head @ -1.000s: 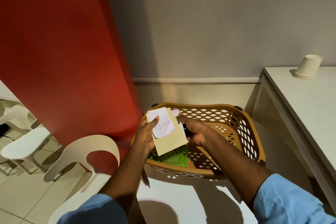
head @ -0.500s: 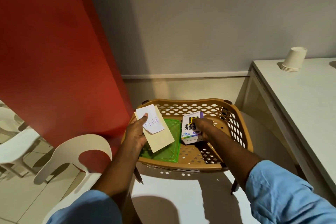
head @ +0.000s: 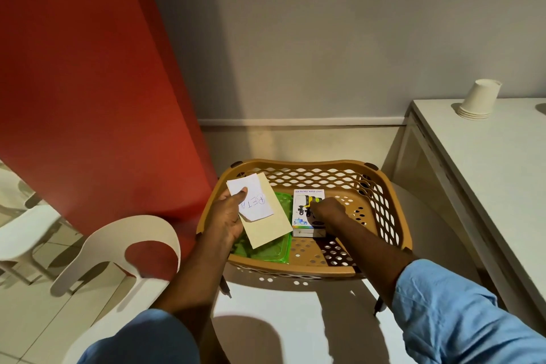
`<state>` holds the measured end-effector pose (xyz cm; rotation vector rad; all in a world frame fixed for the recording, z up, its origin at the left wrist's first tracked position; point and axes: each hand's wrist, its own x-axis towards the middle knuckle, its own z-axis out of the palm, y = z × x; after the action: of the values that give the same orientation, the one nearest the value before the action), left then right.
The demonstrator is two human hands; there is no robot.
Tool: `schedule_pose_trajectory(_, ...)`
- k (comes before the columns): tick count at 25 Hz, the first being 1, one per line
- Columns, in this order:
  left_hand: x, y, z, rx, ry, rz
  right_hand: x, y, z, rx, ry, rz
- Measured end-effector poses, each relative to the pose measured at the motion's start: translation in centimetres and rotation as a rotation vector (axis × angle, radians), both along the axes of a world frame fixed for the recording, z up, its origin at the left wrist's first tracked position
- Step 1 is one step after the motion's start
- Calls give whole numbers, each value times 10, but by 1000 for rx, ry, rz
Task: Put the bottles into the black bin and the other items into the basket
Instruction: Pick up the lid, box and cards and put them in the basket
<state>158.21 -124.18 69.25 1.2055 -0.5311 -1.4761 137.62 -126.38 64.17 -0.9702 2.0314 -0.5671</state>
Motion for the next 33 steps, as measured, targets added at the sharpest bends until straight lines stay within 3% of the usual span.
schedule_pose_trajectory(3, -4, 0, -2, 0, -56, -3, -1, 4, 4, -51, 93, -43)
schedule_pose_trajectory(5, -7, -1, -3, -4, -98, 6, 2, 8, 18, -227, 183, -88)
schedule_pose_trajectory(7, -10, -1, -1, 4, -132, 5, 7, 9, 38, -352, 21, 62)
schedule_pose_trajectory(9, -15, -3, -1, 19, -152, -5, 13, 17, 53, -294, -226, 260)
schedule_pose_trajectory(11, -22, -4, -1, 16, -145, -18, 12, 23, 57, -251, -236, 351)
schedule_pose_trajectory(15, -30, -7, -5, -28, -109, 28, -19, 28, 56, -314, -108, 184)
schedule_pose_trajectory(21, -28, 1, -11, -9, -131, 26, -75, 29, 46, -375, 253, -53)
schedule_pose_trajectory(23, -31, 4, -13, 2, -146, -38, -69, 27, 39, -269, 232, -184)
schedule_pose_trajectory(26, -33, 10, -15, 8, -180, -123, -64, 31, 29, -212, 13, -396)
schedule_pose_trajectory(30, -32, 16, -21, 2, -207, -117, -65, 36, 20, -206, 223, -188)
schedule_pose_trajectory(33, -29, 17, -26, 8, -200, -111, -65, 39, 23, -223, 258, -121)
